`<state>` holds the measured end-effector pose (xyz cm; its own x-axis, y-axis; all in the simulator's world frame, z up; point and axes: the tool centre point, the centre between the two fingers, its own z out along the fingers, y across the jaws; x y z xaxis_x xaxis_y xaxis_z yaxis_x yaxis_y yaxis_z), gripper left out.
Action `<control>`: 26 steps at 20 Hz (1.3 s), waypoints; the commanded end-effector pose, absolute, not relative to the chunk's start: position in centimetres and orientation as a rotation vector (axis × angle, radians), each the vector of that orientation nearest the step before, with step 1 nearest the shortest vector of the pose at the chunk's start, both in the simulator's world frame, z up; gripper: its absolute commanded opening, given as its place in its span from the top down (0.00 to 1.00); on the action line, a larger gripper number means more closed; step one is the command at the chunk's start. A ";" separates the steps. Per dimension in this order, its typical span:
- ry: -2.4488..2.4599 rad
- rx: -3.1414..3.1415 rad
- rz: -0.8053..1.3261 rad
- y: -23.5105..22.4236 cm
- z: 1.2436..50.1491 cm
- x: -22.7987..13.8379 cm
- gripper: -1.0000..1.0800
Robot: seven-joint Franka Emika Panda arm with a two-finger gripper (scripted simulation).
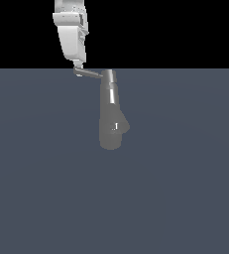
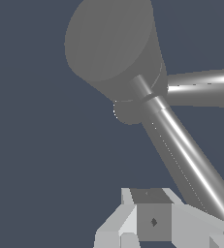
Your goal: Turn on the faucet by rotating a designated handle.
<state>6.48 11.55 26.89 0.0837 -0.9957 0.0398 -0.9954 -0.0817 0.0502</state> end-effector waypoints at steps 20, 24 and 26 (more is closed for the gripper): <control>-2.075 2.267 -0.015 7.7 29.1 1.6 1.00; -2.071 2.268 -0.019 6.6 29.6 0.5 1.00; -2.070 2.269 -0.019 6.1 29.8 0.0 1.00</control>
